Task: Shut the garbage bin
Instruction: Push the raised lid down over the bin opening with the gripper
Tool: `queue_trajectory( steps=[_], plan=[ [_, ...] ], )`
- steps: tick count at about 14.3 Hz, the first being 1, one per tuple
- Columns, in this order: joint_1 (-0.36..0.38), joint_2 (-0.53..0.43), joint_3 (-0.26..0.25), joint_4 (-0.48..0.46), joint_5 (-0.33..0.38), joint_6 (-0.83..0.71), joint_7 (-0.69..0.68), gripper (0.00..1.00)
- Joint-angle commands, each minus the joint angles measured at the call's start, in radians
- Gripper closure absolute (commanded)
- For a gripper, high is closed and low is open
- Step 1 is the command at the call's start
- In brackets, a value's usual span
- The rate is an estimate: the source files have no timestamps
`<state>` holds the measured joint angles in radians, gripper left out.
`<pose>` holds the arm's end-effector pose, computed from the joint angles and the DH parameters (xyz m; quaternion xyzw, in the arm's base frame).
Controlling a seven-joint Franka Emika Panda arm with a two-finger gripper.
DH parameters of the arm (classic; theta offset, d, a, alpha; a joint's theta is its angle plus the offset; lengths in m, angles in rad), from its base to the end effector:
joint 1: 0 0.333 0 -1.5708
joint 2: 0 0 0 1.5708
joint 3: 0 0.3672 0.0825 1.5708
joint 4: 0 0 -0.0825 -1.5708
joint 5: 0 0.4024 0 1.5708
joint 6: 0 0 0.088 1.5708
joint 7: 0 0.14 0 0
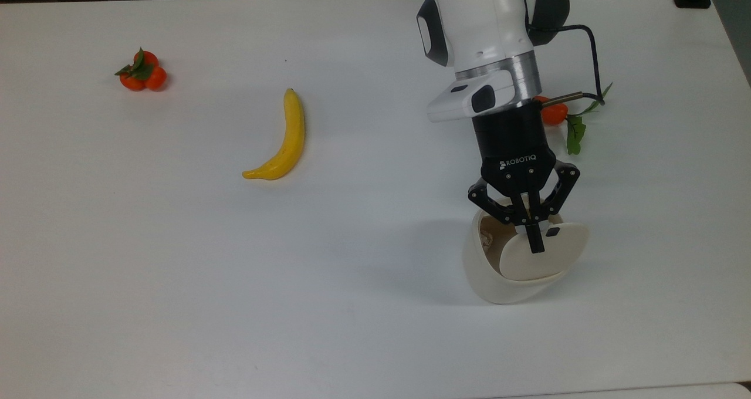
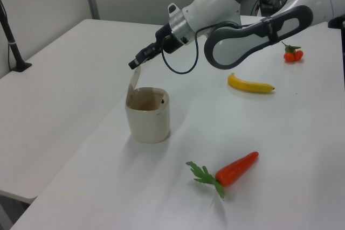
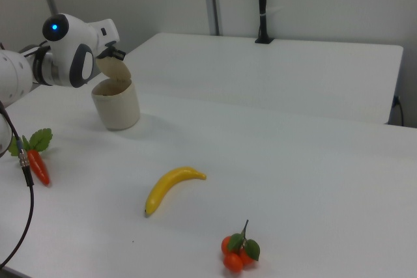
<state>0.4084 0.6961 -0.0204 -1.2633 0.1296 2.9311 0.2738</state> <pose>0.8035 0.3270 0.4792 -0.8839 -0.0059 -0.4290 0.1864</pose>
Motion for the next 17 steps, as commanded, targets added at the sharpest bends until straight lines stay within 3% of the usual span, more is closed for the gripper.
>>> queue_trajectory(
  steps=[1, 11, 17],
  plan=[
    [0.017, 0.01, -0.02, -0.001, -0.018, 0.017, 0.019, 1.0],
    [0.02, -0.084, -0.018, -0.152, -0.019, 0.0, 0.018, 1.0],
    [0.02, -0.125, -0.018, -0.177, -0.025, -0.136, 0.015, 1.0]
  ],
)
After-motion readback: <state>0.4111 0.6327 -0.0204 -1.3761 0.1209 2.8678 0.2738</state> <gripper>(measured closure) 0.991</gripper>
